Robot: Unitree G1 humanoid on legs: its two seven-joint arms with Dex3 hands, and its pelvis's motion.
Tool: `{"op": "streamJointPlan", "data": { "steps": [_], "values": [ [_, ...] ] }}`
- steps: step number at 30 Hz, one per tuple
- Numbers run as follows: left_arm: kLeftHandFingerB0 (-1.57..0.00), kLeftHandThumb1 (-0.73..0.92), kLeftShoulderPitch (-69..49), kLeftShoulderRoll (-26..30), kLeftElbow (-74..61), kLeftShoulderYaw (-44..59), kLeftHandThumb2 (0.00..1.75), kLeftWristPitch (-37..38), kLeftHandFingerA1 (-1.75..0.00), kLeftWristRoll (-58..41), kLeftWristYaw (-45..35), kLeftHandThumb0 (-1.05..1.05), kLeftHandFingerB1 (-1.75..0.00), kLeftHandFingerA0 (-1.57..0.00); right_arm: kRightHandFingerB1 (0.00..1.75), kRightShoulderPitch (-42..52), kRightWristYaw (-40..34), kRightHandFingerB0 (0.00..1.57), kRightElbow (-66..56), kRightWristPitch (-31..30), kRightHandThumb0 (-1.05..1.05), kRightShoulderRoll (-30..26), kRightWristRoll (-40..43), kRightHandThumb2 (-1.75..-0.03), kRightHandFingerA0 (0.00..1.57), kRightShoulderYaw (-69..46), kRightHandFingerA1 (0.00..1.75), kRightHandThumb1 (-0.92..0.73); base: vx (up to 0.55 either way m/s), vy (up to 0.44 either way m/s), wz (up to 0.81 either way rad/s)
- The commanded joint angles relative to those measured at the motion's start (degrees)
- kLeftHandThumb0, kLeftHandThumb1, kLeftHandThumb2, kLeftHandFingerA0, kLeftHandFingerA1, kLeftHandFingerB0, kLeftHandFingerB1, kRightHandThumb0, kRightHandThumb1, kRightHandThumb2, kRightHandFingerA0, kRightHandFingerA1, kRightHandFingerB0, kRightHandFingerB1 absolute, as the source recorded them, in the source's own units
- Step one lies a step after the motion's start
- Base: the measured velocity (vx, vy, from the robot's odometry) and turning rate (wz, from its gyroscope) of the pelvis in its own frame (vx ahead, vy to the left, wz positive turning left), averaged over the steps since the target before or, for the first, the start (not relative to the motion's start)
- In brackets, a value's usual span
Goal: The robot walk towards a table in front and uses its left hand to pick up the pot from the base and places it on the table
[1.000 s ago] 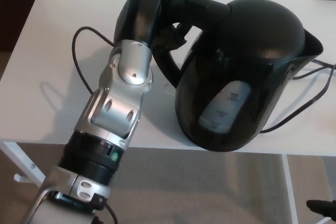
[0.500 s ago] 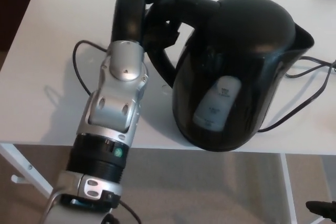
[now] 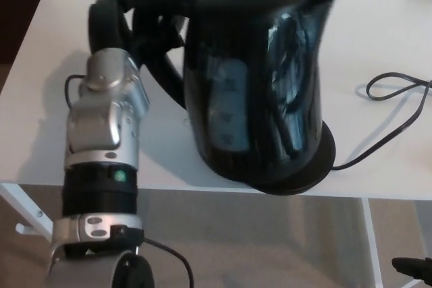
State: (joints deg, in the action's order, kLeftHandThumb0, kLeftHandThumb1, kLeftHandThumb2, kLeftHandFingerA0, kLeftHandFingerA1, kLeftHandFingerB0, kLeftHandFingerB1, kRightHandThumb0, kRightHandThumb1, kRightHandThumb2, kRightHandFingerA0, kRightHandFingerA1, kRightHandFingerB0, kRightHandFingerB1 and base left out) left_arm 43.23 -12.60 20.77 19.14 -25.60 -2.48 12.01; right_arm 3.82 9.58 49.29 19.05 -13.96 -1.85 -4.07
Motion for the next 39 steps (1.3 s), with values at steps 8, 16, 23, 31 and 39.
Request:
{"op": "streamJointPlan", "data": {
  "steps": [8,16,23,31,39],
  "values": [
    [-0.55,0.86,16.64,-1.47,-6.32,14.84,0.69,-13.79,-1.75,-21.1,8.36,-0.26,-1.43,-0.87,0.44,0.1,-0.57,0.51,0.3,-1.27,-0.35,-2.18,-2.0,-0.58,0.6,1.43,0.5,-0.62,0.0,0.0,0.0],
    [-0.59,0.85,14.06,3.99,-6.82,15.2,0.69,-13.29,-1.75,-17.53,5.79,-0.14,-1.23,-0.85,0.43,0.27,-0.7,0.52,0.12,-1.72,-0.34,-2.13,-1.87,-0.58,0.63,1.73,0.49,-0.61,0.0,0.0,0.0],
    [-0.69,0.65,10.22,10.11,-4.97,10.67,0.95,-9.88,-1.75,-15.07,-0.39,-0.06,-1.34,-0.9,0.43,0.53,-0.95,0.51,-1.59,-2.72,-0.34,-2.46,-2.61,-0.59,0.61,2.1,0.49,-0.62,0.0,0.0,0.0],
    [-0.69,0.69,7.7,15.93,-2.23,6.01,0.84,-7.5,-1.75,-13.02,-1.34,-0.09,-1.25,-0.85,0.44,1.11,-0.55,0.52,-2.74,-3.44,-0.33,-2.15,-1.87,-0.58,0.61,1.46,0.49,-0.61,0.0,0.0,0.0],
    [-0.6,0.78,4.84,23.39,-0.26,1.81,0.73,-5.03,-1.75,-10.63,-5.1,-0.14,-1.3,-0.77,0.44,1.16,-0.87,0.52,-3.5,-3.7,-0.32,-2.43,-2.57,-0.58,0.62,1.74,0.49,-0.61,0.0,0.0,0.0]
  ]
}}
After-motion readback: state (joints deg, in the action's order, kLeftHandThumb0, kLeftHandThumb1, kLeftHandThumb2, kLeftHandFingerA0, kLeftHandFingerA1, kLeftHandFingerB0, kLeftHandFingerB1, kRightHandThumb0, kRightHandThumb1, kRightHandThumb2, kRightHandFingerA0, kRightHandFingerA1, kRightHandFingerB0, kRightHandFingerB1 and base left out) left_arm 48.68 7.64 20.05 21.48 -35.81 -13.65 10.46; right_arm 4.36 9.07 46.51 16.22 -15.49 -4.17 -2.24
